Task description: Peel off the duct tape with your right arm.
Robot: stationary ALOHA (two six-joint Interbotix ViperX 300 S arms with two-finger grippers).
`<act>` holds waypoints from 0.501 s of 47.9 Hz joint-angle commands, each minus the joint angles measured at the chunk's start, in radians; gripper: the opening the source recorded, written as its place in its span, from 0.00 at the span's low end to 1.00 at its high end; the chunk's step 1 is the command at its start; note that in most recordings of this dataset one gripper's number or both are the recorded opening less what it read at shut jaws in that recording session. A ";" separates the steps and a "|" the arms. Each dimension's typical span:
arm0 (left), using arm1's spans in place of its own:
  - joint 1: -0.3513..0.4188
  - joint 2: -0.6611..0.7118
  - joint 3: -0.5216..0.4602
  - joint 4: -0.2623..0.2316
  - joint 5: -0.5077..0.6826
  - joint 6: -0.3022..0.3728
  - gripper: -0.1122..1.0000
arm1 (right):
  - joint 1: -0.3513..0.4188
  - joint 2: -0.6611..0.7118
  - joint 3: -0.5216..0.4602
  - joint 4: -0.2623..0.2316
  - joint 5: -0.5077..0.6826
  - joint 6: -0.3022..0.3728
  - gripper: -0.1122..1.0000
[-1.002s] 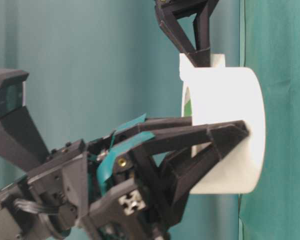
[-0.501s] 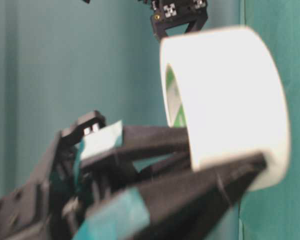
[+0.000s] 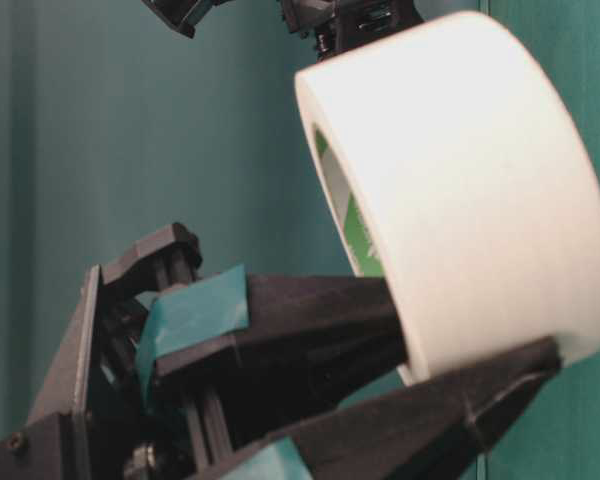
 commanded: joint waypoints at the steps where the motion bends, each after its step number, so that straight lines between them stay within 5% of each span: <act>1: -0.066 -0.049 -0.028 -0.011 -0.025 0.011 0.29 | -0.060 -0.008 -0.012 0.005 -0.011 0.002 0.02; 13: -0.095 -0.061 -0.038 -0.011 -0.069 0.107 0.29 | -0.086 -0.003 -0.018 0.003 -0.009 0.002 0.02; 24: -0.092 -0.064 -0.025 -0.011 -0.075 0.107 0.29 | -0.091 -0.002 -0.015 0.003 -0.006 0.003 0.02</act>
